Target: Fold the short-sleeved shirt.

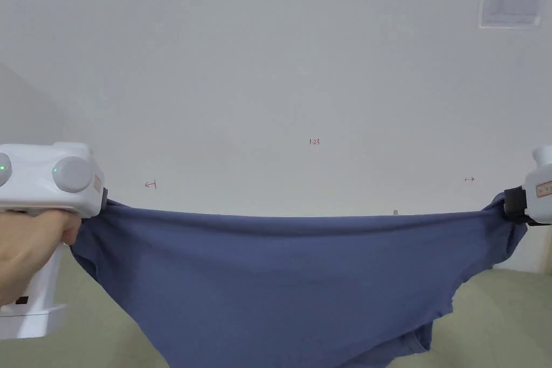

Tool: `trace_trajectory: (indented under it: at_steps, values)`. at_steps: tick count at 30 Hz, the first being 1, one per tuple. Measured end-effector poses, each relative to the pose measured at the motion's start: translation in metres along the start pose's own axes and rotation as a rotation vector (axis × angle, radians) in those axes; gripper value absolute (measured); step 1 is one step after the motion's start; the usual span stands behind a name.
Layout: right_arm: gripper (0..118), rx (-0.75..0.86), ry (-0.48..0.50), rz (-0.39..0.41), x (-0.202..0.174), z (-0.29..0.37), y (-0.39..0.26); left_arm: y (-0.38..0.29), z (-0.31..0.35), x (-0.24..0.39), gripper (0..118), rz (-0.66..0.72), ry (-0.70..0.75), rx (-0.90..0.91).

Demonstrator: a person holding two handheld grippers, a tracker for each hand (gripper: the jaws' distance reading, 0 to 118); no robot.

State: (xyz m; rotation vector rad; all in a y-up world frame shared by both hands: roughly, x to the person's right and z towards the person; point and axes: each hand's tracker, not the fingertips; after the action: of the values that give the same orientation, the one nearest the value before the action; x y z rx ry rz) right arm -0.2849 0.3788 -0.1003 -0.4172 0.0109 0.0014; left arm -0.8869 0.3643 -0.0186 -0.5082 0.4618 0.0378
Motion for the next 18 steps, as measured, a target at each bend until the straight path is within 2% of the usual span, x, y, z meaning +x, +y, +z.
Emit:
trace_trajectory:
  at_steps: [7,11,13,16,18]
  values:
    - [6,0.017,-0.044,-0.008,-0.013,-0.074,0.021,0.010,-0.057,0.031,1,-0.002,0.046,0.035]
    - [6,-0.001,-0.080,0.033,-0.029,-0.114,0.008,-0.008,-0.095,0.046,1,0.007,0.063,0.025]
    - [6,-0.016,-0.075,0.030,-0.031,-0.125,-0.009,-0.025,-0.113,0.049,1,0.017,0.073,0.012]
    - [6,-0.065,-0.093,0.090,-0.034,-0.143,-0.043,-0.054,-0.135,0.054,1,-0.017,0.077,-0.031]
    - [6,-0.100,-0.081,0.075,-0.031,-0.147,-0.075,-0.080,-0.147,0.054,1,-0.038,0.074,-0.076]
